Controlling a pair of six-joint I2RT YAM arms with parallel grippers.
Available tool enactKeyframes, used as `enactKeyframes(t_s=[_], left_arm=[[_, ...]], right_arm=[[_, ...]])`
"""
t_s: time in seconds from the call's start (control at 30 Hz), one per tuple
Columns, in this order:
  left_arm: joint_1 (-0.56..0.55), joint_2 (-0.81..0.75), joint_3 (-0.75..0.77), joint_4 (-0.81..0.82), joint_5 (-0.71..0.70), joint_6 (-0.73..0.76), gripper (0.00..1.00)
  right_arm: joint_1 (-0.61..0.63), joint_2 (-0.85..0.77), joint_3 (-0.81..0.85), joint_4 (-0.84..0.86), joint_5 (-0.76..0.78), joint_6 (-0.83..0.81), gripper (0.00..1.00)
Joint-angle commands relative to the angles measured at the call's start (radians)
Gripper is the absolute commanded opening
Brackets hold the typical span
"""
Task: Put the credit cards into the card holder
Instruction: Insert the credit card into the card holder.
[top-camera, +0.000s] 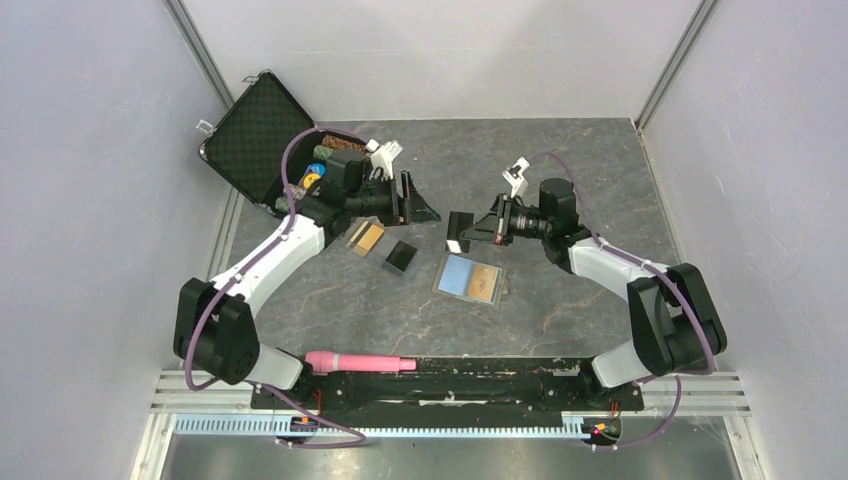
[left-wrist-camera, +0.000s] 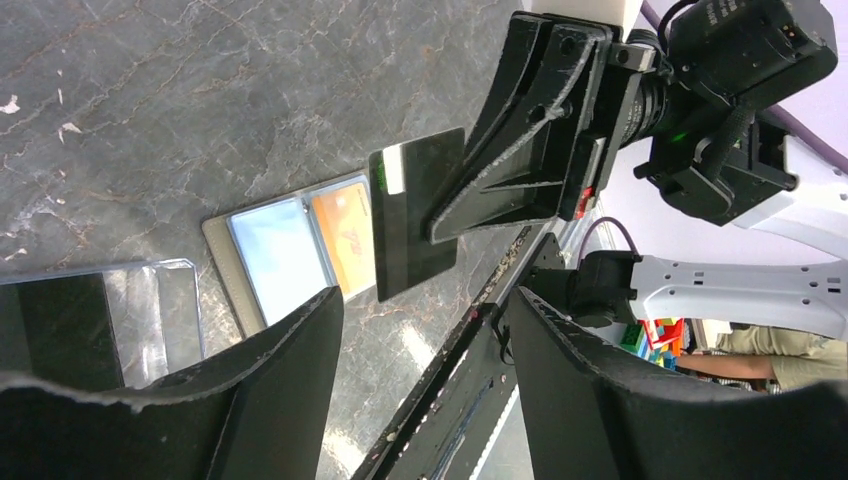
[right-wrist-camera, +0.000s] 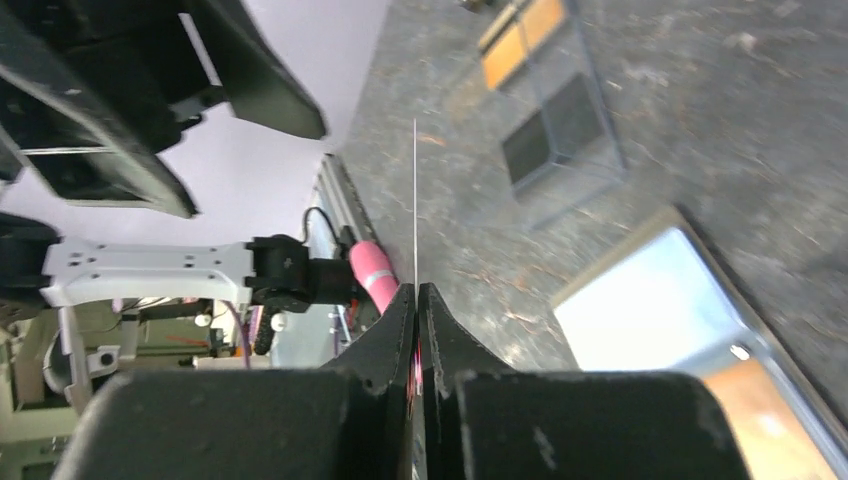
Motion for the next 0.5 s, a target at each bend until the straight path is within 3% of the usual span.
enactKeyframes(t_s=[0.0, 0.23, 0.47], left_arm=[[-0.007, 0.046, 0.022, -0.061, -0.024, 0.044, 0.67], [-0.111, 0.278, 0.103, -0.274, -0.118, 0.165, 0.64], [-0.186, 0.419, 0.177, -0.36, -0.29, 0.199, 0.64]], right_arm=[[-0.034, -0.045, -0.013, -0.231, 0.066, -0.165, 0.0], [-0.083, -0.046, -0.037, -0.42, 0.127, -0.274, 0.0], [-0.101, -0.045, -0.031, -0.525, 0.16, -0.337, 0.0]])
